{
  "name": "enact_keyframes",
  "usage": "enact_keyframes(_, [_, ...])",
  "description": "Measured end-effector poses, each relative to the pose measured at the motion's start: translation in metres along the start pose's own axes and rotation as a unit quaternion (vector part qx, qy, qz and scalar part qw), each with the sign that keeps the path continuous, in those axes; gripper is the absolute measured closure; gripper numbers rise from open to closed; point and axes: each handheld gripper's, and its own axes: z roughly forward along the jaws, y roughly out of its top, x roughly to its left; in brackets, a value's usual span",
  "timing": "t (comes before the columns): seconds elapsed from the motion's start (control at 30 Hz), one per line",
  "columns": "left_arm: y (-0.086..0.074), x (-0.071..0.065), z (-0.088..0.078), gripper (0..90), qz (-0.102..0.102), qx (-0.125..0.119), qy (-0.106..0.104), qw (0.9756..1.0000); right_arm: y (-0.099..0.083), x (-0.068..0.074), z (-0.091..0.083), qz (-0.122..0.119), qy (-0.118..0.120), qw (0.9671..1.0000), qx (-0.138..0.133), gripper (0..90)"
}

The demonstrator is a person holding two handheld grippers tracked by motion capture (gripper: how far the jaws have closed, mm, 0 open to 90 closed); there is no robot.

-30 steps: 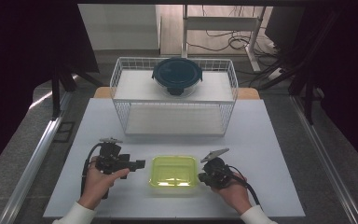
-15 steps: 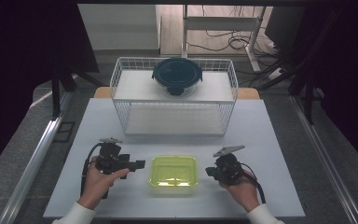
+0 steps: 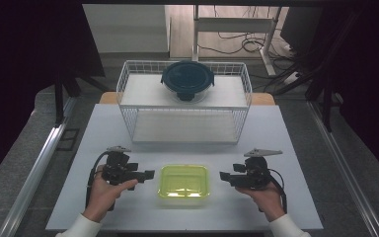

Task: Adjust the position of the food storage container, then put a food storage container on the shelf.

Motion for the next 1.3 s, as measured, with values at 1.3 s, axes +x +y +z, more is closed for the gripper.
enact_keyframes(1.3, [-0.011,0.010,0.048,37.1,-0.090,0.038,-0.138,0.9856,-0.007,0.010,0.053,0.104,0.092,0.9888,0.054,36.8])
